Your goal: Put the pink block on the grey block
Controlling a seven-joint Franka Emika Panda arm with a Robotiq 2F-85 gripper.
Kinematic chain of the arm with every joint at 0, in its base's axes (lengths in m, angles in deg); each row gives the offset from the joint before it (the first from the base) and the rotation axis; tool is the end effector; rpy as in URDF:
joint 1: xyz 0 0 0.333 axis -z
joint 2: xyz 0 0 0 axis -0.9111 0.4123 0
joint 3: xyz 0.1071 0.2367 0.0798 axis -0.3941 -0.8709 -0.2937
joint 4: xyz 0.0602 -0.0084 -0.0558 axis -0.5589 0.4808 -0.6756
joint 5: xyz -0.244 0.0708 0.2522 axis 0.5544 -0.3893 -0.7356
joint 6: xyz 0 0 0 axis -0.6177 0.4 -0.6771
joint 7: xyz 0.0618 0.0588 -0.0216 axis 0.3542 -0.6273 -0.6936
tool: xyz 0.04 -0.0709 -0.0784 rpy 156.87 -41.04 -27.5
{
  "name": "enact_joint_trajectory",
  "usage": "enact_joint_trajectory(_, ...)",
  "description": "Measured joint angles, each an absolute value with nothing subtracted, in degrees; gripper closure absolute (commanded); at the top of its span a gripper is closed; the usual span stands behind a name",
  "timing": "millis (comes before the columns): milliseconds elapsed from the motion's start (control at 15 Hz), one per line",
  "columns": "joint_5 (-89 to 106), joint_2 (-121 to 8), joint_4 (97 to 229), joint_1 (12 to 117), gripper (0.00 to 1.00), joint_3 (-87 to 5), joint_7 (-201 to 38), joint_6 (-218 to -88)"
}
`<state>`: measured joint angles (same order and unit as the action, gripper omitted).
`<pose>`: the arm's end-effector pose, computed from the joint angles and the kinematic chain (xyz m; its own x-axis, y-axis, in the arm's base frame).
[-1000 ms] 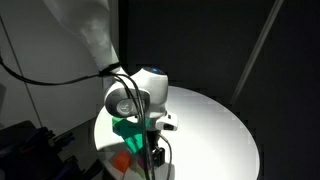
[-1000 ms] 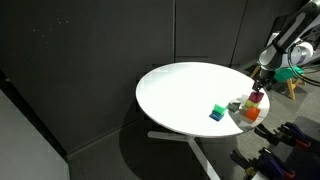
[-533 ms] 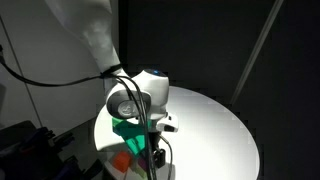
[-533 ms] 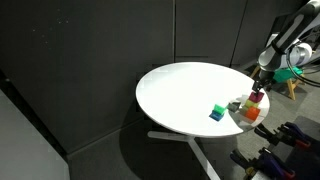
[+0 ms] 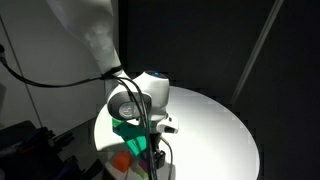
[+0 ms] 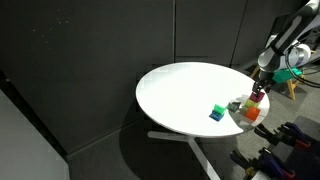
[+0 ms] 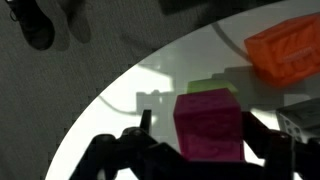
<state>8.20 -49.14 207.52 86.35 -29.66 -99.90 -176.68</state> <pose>0.3690 -0.2796 0.1365 0.9466 -0.3166 -0.0610 -0.3089 -0.9448 0.1093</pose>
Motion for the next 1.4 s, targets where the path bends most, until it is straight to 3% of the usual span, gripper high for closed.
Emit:
enact_joint_trajectory(133,8.21,-48.96,207.44,86.34,0.59,-29.66,-99.81,-176.68)
enact_joint_trajectory(333,8.32,-48.94,207.26,86.09,0.66,-29.39,-99.42,-176.61)
enact_joint_trajectory(1400,13.29,-52.87,207.20,80.04,0.67,-24.99,-91.82,-172.92)
